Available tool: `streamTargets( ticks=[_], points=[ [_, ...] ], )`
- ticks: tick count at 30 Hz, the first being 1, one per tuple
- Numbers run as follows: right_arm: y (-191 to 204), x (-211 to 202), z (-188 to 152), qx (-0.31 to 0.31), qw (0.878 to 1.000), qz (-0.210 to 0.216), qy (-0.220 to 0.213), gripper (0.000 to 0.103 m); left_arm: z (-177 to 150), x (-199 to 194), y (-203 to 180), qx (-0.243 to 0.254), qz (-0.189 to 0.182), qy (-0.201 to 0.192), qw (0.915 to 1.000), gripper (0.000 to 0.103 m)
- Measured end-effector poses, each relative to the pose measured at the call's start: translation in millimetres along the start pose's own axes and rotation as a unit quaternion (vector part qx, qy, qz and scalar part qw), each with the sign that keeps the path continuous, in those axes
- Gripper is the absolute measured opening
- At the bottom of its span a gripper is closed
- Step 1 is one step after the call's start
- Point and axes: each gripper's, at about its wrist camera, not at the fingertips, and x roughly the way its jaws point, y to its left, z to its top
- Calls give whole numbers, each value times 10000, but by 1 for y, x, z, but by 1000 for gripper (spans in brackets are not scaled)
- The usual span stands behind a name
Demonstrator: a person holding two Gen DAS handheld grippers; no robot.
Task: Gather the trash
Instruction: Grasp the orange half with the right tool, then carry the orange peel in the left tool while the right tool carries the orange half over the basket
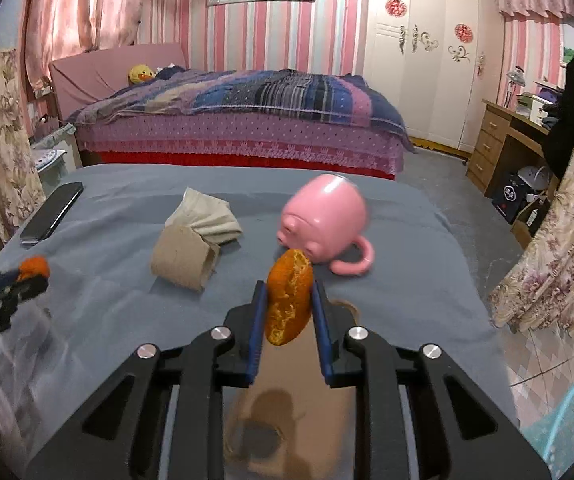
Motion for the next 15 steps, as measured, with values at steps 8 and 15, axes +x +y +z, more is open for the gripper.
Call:
streamTargets(
  ticks=[8,15],
  points=[
    [-53,-61,-38,233,9993,-242,-176,23,-6,-27,-54,249,-199,-110,9994,29],
    [-112,-115,-63,555,9954,-682,-375,23,-14,-39,-117,537,-493,-146,9972,29]
  ],
)
